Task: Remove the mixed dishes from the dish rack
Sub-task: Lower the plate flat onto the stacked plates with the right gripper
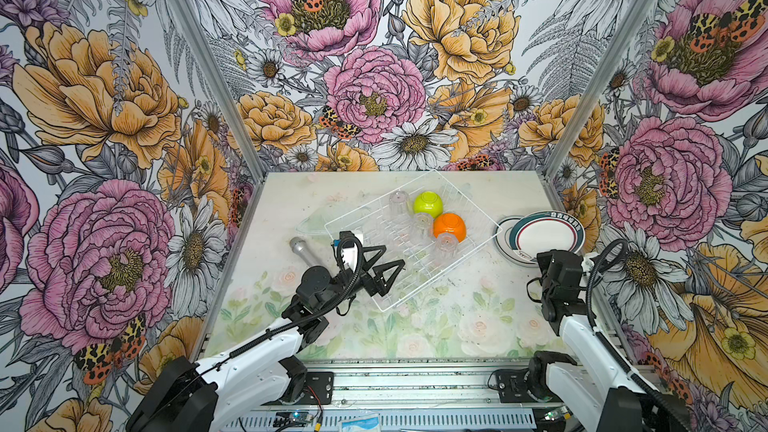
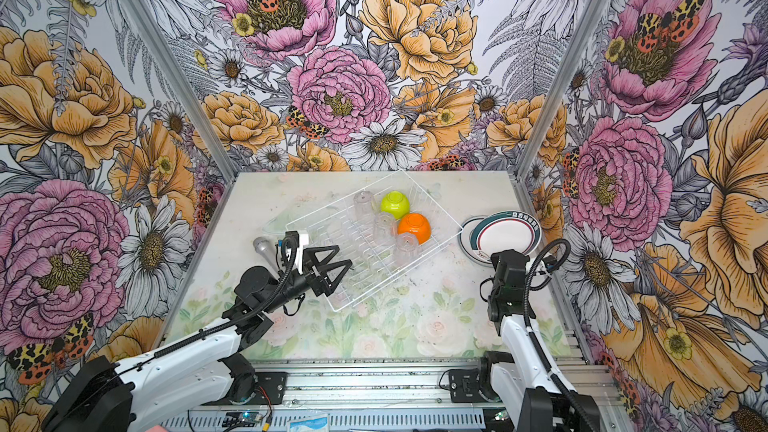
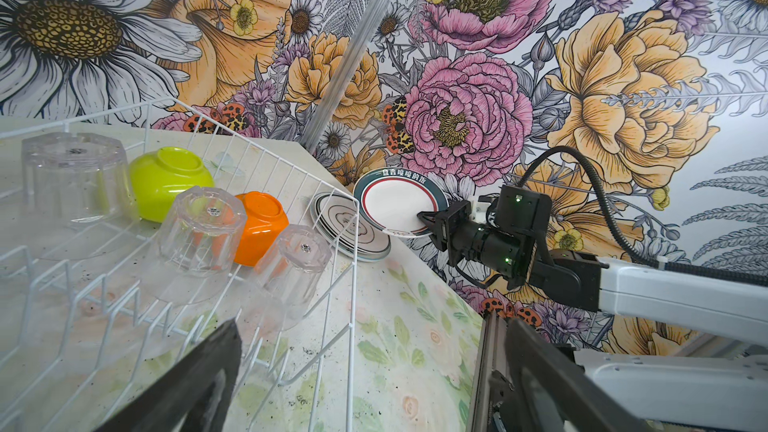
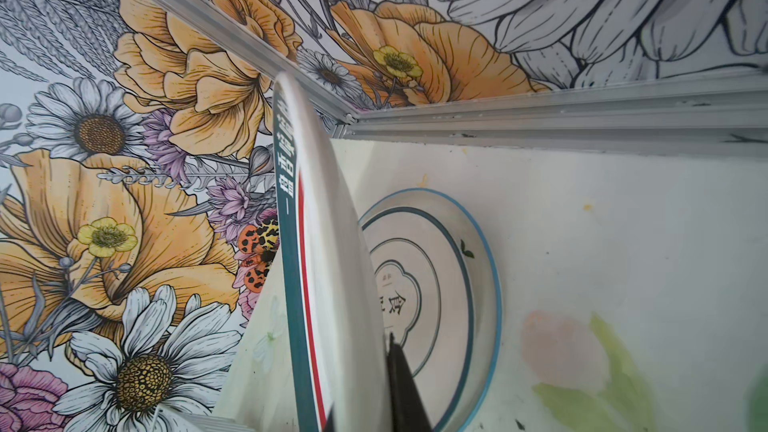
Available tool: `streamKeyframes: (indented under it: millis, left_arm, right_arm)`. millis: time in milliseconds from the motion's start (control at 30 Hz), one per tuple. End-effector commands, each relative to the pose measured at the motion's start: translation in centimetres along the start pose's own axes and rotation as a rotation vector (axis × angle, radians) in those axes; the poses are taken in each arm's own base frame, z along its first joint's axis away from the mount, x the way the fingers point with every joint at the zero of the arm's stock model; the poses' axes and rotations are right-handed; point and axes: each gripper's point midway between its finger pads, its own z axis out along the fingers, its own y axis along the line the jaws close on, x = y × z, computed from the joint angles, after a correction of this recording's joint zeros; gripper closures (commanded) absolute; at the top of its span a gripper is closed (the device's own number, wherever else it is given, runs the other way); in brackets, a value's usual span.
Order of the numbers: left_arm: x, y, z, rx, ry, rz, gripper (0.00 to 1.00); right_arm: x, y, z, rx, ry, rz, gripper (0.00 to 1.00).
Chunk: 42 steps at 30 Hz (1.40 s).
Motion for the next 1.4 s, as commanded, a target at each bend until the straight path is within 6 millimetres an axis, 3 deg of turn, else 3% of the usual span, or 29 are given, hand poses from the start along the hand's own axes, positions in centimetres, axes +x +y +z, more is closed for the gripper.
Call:
streamKeyframes:
  millis: [0, 500, 933, 1233, 1367]
  left_arm:
    - [0.3, 0.3, -0.1, -0.018, -0.002, 0.014, 0.01]
    - [0.4, 0.5, -0.1, -0.026, -0.001, 0.013, 0.01]
    - [0.6, 0.5, 0.0, -0.016, 0.002, 0.006, 0.01]
    - [0.7, 0.4, 0.0, -0.01, 0.003, 0.004, 0.01]
    - [0.7, 0.4, 0.0, -0.013, 0.002, 0.0, 0.01]
  right_arm:
    - [-1.5, 4.2, 0.4, -0.106, -0.005, 0.004, 1.0]
    - [1.8, 3.2, 4.9, -0.033, 0.154, 0.003, 1.0]
    - [2.2, 1.8, 4.7, -0.012, 0.159, 0.003, 1.0]
    - [3.3, 0.7, 5.0, 0.009, 0.211, 0.014, 0.86]
    - [3.5, 0.4, 5.1, 0.027, 0.228, 0.008, 0.59]
